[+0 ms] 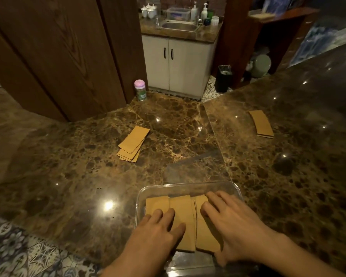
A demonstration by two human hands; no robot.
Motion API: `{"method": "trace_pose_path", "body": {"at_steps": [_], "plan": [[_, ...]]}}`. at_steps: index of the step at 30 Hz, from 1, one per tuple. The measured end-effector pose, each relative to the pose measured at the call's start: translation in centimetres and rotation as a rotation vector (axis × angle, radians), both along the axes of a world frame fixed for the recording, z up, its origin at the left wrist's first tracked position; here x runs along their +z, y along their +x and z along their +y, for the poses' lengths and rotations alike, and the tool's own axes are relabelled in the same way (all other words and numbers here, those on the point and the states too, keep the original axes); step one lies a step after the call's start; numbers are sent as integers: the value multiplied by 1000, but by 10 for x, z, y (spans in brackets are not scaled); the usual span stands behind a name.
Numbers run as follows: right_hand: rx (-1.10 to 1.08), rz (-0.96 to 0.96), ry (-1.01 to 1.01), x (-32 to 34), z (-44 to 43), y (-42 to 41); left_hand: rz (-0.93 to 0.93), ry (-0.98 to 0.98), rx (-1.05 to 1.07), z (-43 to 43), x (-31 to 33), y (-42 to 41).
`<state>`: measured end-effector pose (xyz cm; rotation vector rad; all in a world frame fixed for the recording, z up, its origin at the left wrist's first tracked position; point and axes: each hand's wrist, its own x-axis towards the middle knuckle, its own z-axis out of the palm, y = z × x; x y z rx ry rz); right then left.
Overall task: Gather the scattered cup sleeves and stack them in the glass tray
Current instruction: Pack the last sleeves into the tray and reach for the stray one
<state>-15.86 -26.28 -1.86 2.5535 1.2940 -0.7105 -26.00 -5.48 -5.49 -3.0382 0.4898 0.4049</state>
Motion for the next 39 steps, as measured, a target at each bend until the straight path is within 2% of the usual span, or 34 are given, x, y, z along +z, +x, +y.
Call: {"method": "trace_pose_path", "body": {"at_steps": [4, 8, 13, 22, 26, 30, 32, 36, 38, 39], "plan": [[-27, 39, 13, -4, 1, -2, 4, -8, 7, 1, -6, -1], [-85, 88, 123, -6, -4, -3, -1, -29, 37, 1, -9, -2], [-118, 106, 117, -3, -4, -2, -35, -66, 85, -1, -12, -2], [-220, 189, 153, -5, -3, -8, -79, -171, 50, 6, -13, 5], [-251, 169, 143, -6, 1, -8, -85, -175, 13, 7, -13, 7], [-240, 154, 150, -5, 2, -6, -4, -141, 30, 11, -11, 8], [-237, 138, 157, -3, 3, -5, -82, -186, 39, 9, -1, 8], [-264, 108, 255, 2, -2, -3, -143, -547, 292, 21, 43, 37], [-299, 54, 407, 3, -2, -5, -340, -645, 470, 52, 49, 76], [-321, 14, 474, 1, -1, -5, -427, -606, 559, 73, 44, 100]]}}
